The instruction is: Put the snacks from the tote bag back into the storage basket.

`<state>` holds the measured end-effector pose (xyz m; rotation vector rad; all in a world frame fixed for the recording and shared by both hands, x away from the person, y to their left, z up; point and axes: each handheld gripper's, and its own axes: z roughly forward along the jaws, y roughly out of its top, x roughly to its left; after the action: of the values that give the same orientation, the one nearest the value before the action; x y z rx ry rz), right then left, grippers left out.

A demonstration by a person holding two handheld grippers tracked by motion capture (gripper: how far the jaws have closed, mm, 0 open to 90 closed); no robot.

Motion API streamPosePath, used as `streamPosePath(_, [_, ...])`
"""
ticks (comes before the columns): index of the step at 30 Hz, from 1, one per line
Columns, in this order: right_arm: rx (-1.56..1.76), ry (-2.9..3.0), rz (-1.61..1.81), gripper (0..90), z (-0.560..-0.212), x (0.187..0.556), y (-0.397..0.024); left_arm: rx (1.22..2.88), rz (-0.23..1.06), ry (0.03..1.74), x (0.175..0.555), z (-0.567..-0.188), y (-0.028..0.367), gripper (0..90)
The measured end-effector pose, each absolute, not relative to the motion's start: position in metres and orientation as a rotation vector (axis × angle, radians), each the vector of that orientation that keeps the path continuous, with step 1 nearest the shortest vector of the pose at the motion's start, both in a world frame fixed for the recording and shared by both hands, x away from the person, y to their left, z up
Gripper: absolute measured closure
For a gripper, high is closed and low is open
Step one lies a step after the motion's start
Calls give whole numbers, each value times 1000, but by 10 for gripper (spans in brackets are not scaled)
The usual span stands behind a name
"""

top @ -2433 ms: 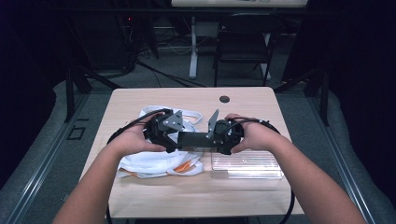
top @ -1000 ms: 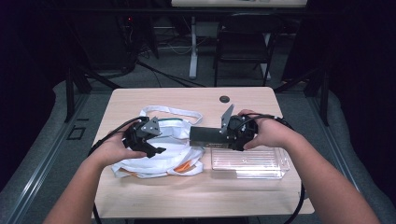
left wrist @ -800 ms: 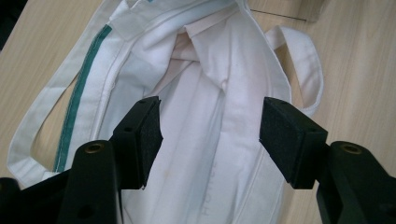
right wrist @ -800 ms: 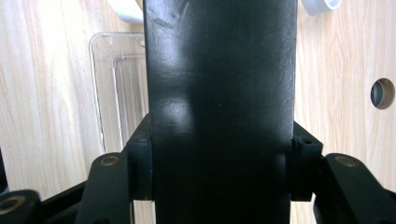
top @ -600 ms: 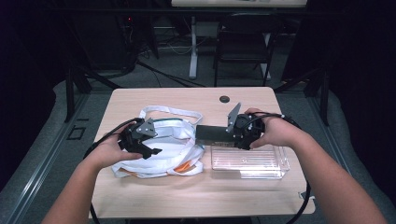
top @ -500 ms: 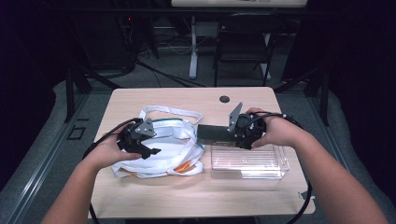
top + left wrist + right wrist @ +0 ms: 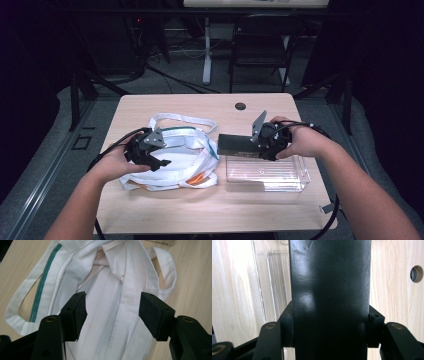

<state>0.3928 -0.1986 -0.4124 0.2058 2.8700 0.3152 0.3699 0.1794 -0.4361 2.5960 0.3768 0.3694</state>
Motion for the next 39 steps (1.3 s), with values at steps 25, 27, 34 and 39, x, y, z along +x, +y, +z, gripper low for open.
streamPosePath(25, [264, 2875, 258, 424, -437, 398, -226, 2606, 354, 398, 371, -444, 184, 390])
streamPosePath(27, [265, 2876, 256, 424, -440, 398, -227, 2608, 357, 396, 371, -445, 184, 390])
streamPosePath(34, [266, 2886, 249, 424, -448, 400, -227, 2611, 348, 403, 372, -448, 185, 390])
streamPosePath(39, [279, 2884, 238, 424, -454, 402, -228, 2614, 345, 403, 372, -450, 185, 390])
